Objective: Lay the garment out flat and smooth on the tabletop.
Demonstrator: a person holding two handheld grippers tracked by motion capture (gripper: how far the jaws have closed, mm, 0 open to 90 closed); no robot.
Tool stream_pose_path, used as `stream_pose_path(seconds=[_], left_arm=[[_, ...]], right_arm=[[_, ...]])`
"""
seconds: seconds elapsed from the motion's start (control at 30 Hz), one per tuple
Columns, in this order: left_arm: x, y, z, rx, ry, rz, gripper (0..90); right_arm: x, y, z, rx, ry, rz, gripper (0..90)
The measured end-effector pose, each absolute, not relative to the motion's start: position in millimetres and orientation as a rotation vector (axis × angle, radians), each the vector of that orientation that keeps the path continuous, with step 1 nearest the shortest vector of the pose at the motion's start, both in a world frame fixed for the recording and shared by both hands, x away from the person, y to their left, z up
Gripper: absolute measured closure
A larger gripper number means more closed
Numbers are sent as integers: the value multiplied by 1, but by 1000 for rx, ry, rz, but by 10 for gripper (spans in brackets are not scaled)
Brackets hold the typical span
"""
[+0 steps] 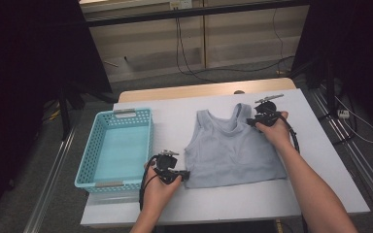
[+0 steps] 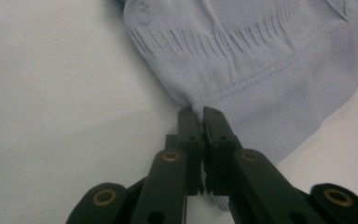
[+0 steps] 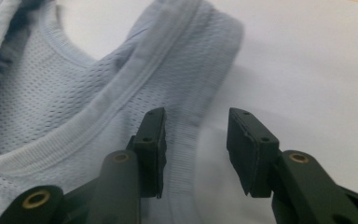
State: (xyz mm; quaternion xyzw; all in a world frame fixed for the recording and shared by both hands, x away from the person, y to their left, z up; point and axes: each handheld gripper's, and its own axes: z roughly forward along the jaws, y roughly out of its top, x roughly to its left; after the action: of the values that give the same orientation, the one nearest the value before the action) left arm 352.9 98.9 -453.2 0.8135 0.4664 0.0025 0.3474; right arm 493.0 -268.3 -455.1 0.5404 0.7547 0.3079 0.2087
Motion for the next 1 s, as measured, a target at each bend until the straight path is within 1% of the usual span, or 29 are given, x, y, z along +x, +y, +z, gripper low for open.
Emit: stream_pose_path(seconds=[0.23,0.3,0.33,0.37,0.4,0.43,0.47,0.53,0.63,0.8,0.9,1.0], left_arm=[[353,99,-453,2113,1209,11,869],[352,99,-453,2114,1209,13,869],[352,99,-453,2113,1209,15,869],[352,98,-453,2112,1210,16,869],[352,98,-454,2111,1210,16,869],[352,99,-454,2111,1210,15,870],[352,99,-454,2109,1211,14,870],[352,99,-454,2108,1214,10,870],[353,99,-454,2109,1213,7,870],[352,99,-454,2101,1215,6,871],[352,99,-453,2108,1209,15,871],[352,99,-454,2107,1213,15,870]], right_arm=[[498,-253,-462,1463,2140,872,557],[498,-250,-464,1455,2134,870,563],[499,-249,-464,1443,2134,874,581],[499,-248,-464,1427,2144,869,632],[499,-247,-464,1410,2162,881,733],[499,-248,-465,1412,2170,906,792],[500,-248,-465,1423,2162,912,820],[499,-248,-464,1420,2158,906,843],[495,-253,-460,1413,2110,794,849],[492,-279,-453,1462,2065,772,851],[492,-277,-456,1461,2067,787,846],[492,-269,-456,1420,2077,786,773]])
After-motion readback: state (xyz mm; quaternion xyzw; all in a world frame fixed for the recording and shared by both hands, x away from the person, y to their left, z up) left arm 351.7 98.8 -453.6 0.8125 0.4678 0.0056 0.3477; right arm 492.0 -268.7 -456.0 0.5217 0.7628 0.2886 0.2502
